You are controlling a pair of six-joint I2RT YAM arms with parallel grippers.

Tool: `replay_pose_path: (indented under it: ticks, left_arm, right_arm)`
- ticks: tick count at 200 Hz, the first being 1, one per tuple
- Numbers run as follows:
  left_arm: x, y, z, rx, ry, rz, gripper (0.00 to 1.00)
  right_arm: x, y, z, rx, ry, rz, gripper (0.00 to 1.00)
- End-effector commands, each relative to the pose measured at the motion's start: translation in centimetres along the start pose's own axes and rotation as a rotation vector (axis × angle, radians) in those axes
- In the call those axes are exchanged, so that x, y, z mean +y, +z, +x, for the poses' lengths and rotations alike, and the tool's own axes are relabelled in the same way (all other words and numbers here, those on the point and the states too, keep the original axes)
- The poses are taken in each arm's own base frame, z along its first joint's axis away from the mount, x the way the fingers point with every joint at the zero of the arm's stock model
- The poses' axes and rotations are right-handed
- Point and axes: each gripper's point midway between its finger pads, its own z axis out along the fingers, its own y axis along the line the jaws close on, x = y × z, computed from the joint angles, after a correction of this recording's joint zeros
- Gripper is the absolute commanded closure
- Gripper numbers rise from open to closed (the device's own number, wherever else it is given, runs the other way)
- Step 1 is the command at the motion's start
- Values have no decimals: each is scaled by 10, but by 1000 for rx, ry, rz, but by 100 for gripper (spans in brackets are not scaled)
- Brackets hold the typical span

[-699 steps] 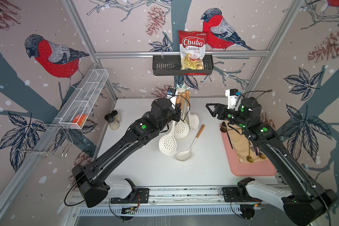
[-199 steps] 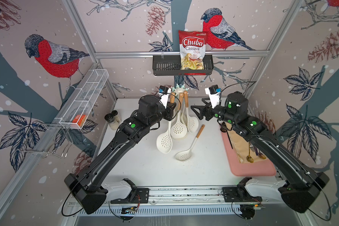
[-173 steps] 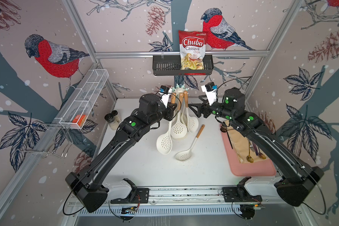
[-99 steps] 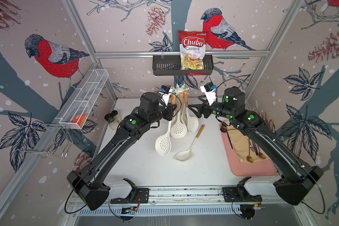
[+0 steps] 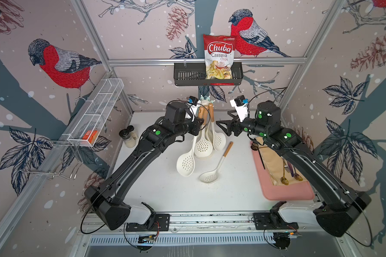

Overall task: Hang the skimmer on the kitchen utensil rack
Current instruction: Hang the skimmer on the rack.

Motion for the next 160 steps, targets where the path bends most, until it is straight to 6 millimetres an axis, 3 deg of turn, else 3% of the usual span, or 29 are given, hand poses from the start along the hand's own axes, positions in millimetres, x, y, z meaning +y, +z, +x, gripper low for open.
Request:
replay_pose_path:
  ticks: [1, 42, 60, 73, 160]
  left_arm:
    - [7, 1, 1, 17, 2, -31, 100]
    - [8, 4, 2, 25, -9, -24, 100]
    - [2, -7, -6, -12, -11, 6, 100]
    - [1, -15, -10, -26, -9, 2, 100]
    - [6, -19, 1, 88, -34, 0, 100]
  right_arm:
    - [-1, -3, -4, -21, 4, 10, 12]
    - [1, -10, -8, -33, 18, 9, 12]
    - [-1, -9, -9, -38, 26, 17, 13]
    - [2, -20, -17, -67, 17, 25, 13]
    - [-2, -9, -13, -33, 20, 31, 13]
